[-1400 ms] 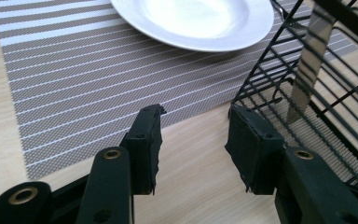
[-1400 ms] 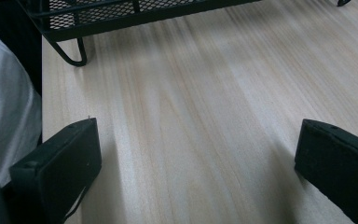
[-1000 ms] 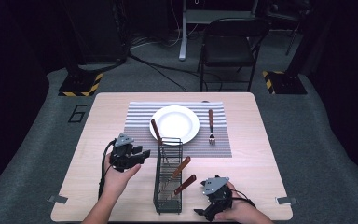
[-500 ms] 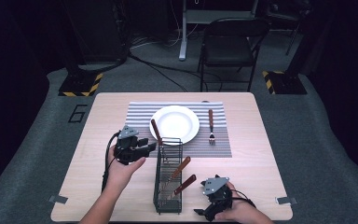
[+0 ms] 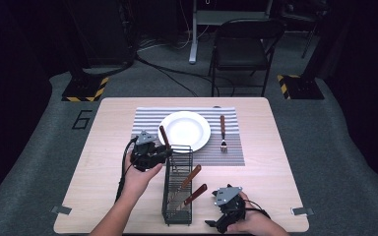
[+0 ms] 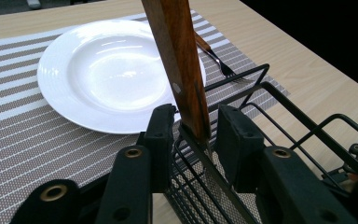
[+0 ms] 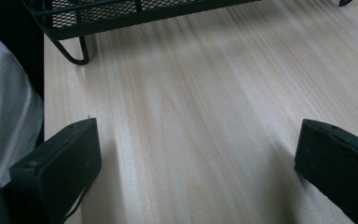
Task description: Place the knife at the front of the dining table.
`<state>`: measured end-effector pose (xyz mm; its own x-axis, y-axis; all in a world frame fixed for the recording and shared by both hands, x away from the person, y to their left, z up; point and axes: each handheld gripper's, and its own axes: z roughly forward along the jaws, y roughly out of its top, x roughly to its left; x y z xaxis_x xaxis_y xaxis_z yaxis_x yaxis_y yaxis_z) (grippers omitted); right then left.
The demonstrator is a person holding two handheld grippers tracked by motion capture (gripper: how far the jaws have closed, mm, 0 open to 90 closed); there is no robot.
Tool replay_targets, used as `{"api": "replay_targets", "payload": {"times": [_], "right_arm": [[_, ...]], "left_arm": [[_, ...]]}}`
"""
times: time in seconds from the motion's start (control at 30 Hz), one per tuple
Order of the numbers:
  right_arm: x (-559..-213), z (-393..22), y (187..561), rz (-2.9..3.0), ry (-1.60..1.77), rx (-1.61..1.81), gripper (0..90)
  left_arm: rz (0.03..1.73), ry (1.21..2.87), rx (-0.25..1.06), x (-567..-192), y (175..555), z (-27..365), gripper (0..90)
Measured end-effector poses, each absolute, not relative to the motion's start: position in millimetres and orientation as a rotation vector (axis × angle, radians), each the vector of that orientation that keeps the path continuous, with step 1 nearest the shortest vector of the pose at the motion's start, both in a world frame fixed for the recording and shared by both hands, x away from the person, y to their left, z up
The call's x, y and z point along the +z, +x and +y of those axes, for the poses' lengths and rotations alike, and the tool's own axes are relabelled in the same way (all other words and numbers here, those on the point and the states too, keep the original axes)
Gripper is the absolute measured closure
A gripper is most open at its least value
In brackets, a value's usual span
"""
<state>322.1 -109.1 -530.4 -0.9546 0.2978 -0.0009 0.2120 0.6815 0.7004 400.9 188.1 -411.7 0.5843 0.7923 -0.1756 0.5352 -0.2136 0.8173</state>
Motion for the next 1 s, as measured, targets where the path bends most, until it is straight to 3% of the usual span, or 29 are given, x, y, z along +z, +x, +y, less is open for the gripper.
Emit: {"api": "replay_targets", "payload": {"times": [0.3, 1.0], "right_arm": [[-530.3, -109.5, 322.1, 2.777, 0.419, 1.138, 0.0], [-530.3, -110.0, 322.3, 2.778, 0.415, 1.135, 0.0]], "left_arm": [[1.076, 1.88, 0.366, -414.5, 402.1, 185.0, 72.6], [1.017, 1.871, 0.478, -412.5, 381.6, 181.5, 73.9]]}}
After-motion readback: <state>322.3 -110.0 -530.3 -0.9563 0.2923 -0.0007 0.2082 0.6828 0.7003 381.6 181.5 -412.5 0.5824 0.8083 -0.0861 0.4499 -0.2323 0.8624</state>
